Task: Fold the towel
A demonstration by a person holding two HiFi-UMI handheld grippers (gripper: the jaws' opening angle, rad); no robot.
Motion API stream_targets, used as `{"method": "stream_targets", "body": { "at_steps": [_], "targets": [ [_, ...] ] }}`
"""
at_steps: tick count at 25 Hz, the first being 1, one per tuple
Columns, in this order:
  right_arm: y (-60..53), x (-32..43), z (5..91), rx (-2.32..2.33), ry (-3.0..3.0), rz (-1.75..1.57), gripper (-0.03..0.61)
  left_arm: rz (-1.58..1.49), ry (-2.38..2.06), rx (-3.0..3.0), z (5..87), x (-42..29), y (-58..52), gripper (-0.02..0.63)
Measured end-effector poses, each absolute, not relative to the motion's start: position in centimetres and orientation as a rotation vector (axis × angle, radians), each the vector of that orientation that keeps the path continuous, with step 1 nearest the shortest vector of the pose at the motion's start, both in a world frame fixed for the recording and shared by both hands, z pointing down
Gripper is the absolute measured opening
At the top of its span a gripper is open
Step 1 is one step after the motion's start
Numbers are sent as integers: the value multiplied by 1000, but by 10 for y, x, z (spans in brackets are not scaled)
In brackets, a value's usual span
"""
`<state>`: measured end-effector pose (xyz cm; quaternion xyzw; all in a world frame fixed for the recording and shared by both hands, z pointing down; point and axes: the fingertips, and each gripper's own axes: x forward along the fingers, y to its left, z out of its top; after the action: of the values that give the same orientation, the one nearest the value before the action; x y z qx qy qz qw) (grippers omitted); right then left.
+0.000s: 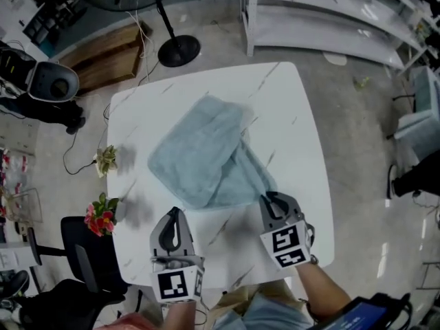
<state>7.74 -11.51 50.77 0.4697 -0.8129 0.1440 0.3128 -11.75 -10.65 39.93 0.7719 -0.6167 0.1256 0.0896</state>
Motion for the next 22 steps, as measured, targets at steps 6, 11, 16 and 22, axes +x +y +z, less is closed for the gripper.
{"method": "stream_targets", "body": {
  "at_steps": [6, 11, 16, 22],
  "targets": [
    [-54, 108, 512, 1285, -2077, 385, 38, 351, -1764, 2367, 391, -100, -72, 8],
    [-4, 132, 521, 1342, -2023, 415, 40, 358, -1710, 2422, 390, -88, -40, 8],
    [42, 144, 523, 1394, -1989, 462, 41, 357, -1668, 2474, 381, -76, -14, 8],
    [90, 147, 527, 1453, -1967, 516, 41, 364, -1630, 2521, 374, -68, 9, 8]
  ]
}}
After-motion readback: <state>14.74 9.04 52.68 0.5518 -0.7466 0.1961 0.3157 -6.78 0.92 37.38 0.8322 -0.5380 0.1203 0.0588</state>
